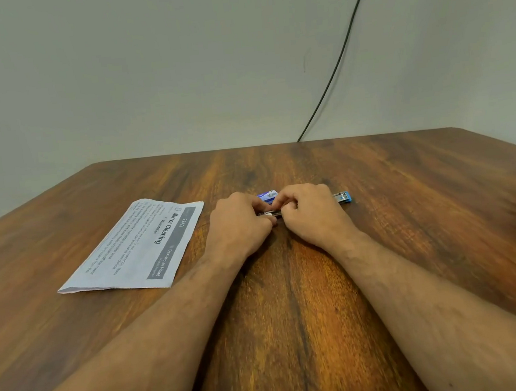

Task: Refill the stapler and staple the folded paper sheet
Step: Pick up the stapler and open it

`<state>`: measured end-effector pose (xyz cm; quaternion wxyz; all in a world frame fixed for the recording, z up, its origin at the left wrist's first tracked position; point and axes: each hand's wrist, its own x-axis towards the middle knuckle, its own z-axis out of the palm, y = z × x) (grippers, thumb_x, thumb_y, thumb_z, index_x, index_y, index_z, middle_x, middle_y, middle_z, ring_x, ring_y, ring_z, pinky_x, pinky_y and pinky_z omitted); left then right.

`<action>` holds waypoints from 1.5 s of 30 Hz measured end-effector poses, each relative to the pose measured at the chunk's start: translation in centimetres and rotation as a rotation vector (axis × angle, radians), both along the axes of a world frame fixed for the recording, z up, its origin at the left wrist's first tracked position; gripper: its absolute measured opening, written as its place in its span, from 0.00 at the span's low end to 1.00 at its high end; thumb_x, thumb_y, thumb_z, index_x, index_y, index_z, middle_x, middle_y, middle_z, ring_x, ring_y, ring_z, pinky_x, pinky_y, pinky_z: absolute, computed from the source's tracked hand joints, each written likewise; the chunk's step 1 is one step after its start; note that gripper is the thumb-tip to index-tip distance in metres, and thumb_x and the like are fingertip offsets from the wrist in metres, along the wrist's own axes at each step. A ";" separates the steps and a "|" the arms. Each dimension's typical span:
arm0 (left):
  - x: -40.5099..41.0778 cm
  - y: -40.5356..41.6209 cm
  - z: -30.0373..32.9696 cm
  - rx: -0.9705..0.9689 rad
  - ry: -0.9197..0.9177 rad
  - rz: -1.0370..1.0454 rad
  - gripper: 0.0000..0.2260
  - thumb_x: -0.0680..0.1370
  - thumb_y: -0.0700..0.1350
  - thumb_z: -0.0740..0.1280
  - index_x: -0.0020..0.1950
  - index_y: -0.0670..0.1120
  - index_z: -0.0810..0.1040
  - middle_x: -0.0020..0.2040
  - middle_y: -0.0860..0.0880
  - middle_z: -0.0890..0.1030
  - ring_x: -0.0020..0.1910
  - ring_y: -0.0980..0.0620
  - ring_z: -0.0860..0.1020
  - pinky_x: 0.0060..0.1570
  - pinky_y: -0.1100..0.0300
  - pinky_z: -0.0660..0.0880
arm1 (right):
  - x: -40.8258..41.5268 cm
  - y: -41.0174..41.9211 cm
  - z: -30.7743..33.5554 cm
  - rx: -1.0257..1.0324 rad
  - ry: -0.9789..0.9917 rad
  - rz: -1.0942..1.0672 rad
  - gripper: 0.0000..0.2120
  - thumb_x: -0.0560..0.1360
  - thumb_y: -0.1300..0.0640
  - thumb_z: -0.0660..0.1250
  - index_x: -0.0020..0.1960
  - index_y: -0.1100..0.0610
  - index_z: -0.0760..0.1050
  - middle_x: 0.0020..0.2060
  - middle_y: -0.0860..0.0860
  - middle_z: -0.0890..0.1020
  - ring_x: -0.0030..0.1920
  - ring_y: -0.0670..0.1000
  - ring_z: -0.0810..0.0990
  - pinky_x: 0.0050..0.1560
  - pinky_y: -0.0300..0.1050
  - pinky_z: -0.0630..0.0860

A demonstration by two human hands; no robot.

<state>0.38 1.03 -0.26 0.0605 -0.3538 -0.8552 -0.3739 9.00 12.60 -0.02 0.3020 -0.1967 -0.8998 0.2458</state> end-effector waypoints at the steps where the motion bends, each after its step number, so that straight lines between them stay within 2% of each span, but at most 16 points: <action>1: 0.0 0.0 0.0 0.001 0.006 0.002 0.11 0.72 0.47 0.74 0.54 0.54 0.88 0.53 0.49 0.88 0.55 0.49 0.83 0.58 0.51 0.78 | 0.0 0.0 0.0 -0.015 0.018 -0.003 0.16 0.70 0.63 0.60 0.45 0.52 0.86 0.45 0.52 0.88 0.46 0.52 0.82 0.53 0.46 0.78; 6: -0.3 0.3 -0.4 0.001 0.018 0.030 0.09 0.74 0.48 0.73 0.54 0.53 0.86 0.52 0.49 0.87 0.53 0.48 0.83 0.57 0.53 0.78 | 0.1 0.5 0.0 -0.058 0.064 -0.111 0.13 0.71 0.63 0.62 0.38 0.58 0.85 0.40 0.53 0.87 0.44 0.54 0.83 0.51 0.50 0.79; 11: -0.7 0.2 -0.4 0.032 -0.027 0.017 0.08 0.76 0.46 0.73 0.54 0.53 0.86 0.52 0.48 0.86 0.50 0.49 0.82 0.56 0.54 0.78 | 0.3 0.9 0.0 -0.223 0.151 -0.174 0.11 0.71 0.56 0.65 0.33 0.56 0.83 0.28 0.49 0.82 0.36 0.55 0.83 0.45 0.56 0.83; 13: -0.8 0.0 -0.4 0.062 -0.024 -0.013 0.08 0.76 0.46 0.73 0.55 0.52 0.86 0.52 0.48 0.87 0.51 0.49 0.82 0.57 0.52 0.78 | 0.4 0.7 0.1 -0.200 0.153 -0.143 0.11 0.72 0.52 0.68 0.33 0.54 0.81 0.30 0.47 0.82 0.36 0.47 0.81 0.45 0.44 0.80; 15: -0.8 -0.1 -0.4 0.092 -0.021 -0.055 0.09 0.76 0.45 0.73 0.55 0.51 0.87 0.52 0.49 0.87 0.51 0.51 0.82 0.58 0.52 0.78 | 0.6 0.5 0.1 -0.151 0.102 -0.125 0.14 0.72 0.45 0.73 0.34 0.54 0.81 0.33 0.46 0.83 0.39 0.41 0.76 0.40 0.28 0.67; 17: -0.8 -0.1 -0.4 0.121 -0.021 -0.086 0.10 0.76 0.45 0.74 0.56 0.52 0.87 0.52 0.51 0.87 0.51 0.54 0.83 0.58 0.55 0.78 | 0.6 0.6 0.2 -0.158 0.076 -0.112 0.18 0.71 0.41 0.75 0.36 0.56 0.81 0.35 0.46 0.82 0.39 0.38 0.73 0.37 0.25 0.64; 20: -0.7 -0.2 -0.3 0.184 -0.064 -0.114 0.14 0.74 0.43 0.76 0.59 0.53 0.85 0.51 0.52 0.87 0.48 0.56 0.83 0.57 0.58 0.79 | 0.5 1.0 0.1 -0.158 0.100 -0.113 0.19 0.69 0.40 0.76 0.35 0.56 0.80 0.34 0.47 0.83 0.38 0.40 0.75 0.41 0.17 0.61; 23: -0.6 -0.3 -0.2 0.212 -0.108 -0.120 0.18 0.73 0.42 0.77 0.62 0.54 0.82 0.49 0.53 0.86 0.46 0.58 0.83 0.53 0.62 0.77 | 0.5 1.2 0.0 -0.138 0.120 -0.108 0.19 0.69 0.40 0.77 0.35 0.55 0.81 0.33 0.47 0.82 0.38 0.43 0.76 0.41 0.21 0.63; 27: -0.6 -0.4 -0.2 0.211 -0.127 -0.128 0.18 0.73 0.42 0.77 0.61 0.54 0.82 0.48 0.53 0.87 0.46 0.57 0.83 0.52 0.61 0.77 | 0.5 1.1 0.0 -0.138 0.074 -0.091 0.12 0.72 0.45 0.75 0.41 0.54 0.82 0.39 0.45 0.82 0.41 0.39 0.70 0.36 0.30 0.62; 32: -0.8 -0.3 -0.2 0.210 -0.130 -0.130 0.17 0.73 0.41 0.77 0.60 0.53 0.83 0.49 0.52 0.87 0.45 0.57 0.83 0.53 0.59 0.79 | 0.2 1.3 -0.2 -0.144 0.106 -0.073 0.07 0.72 0.49 0.76 0.43 0.52 0.81 0.39 0.45 0.82 0.41 0.42 0.76 0.39 0.29 0.69; 33: -0.8 -0.3 -0.3 0.209 -0.132 -0.134 0.16 0.73 0.40 0.77 0.59 0.53 0.84 0.50 0.52 0.87 0.46 0.57 0.83 0.55 0.57 0.79 | 0.1 1.4 -0.4 -0.156 0.111 -0.068 0.07 0.72 0.49 0.76 0.42 0.50 0.81 0.39 0.45 0.82 0.40 0.44 0.78 0.41 0.31 0.72; 35: -0.9 -0.3 -0.3 0.198 -0.126 -0.134 0.15 0.74 0.40 0.76 0.60 0.51 0.84 0.53 0.51 0.87 0.49 0.55 0.83 0.58 0.56 0.79 | -0.1 1.4 -0.5 -0.189 0.117 -0.056 0.07 0.72 0.49 0.76 0.41 0.48 0.79 0.39 0.45 0.83 0.40 0.48 0.81 0.44 0.49 0.82; 37: -0.9 -0.4 -0.3 0.182 -0.106 -0.128 0.14 0.75 0.41 0.76 0.60 0.50 0.85 0.55 0.51 0.86 0.52 0.55 0.82 0.59 0.57 0.78 | 0.0 1.3 -0.5 -0.200 0.122 -0.048 0.07 0.72 0.50 0.77 0.41 0.47 0.79 0.39 0.46 0.84 0.38 0.50 0.82 0.44 0.54 0.83; 39: -0.9 -0.4 -0.3 0.177 -0.097 -0.128 0.13 0.75 0.41 0.76 0.59 0.51 0.86 0.55 0.51 0.87 0.52 0.54 0.82 0.60 0.56 0.78 | 0.2 1.3 -0.4 -0.205 0.134 -0.042 0.06 0.72 0.51 0.77 0.41 0.48 0.79 0.38 0.47 0.84 0.35 0.48 0.81 0.41 0.51 0.83; 43: -1.0 -0.3 -0.4 0.162 -0.090 -0.123 0.11 0.75 0.42 0.75 0.55 0.53 0.87 0.55 0.51 0.87 0.53 0.54 0.82 0.58 0.58 0.76 | 0.5 1.2 -0.2 -0.252 0.137 -0.022 0.04 0.74 0.55 0.75 0.44 0.51 0.80 0.38 0.50 0.84 0.26 0.43 0.77 0.28 0.35 0.76; 45: -1.1 -0.2 -0.4 0.164 -0.098 -0.116 0.10 0.75 0.43 0.76 0.53 0.55 0.87 0.55 0.50 0.87 0.54 0.53 0.82 0.59 0.55 0.77 | 0.5 1.2 -0.1 -0.273 0.125 -0.023 0.04 0.74 0.56 0.75 0.45 0.52 0.80 0.40 0.51 0.84 0.27 0.43 0.78 0.26 0.31 0.73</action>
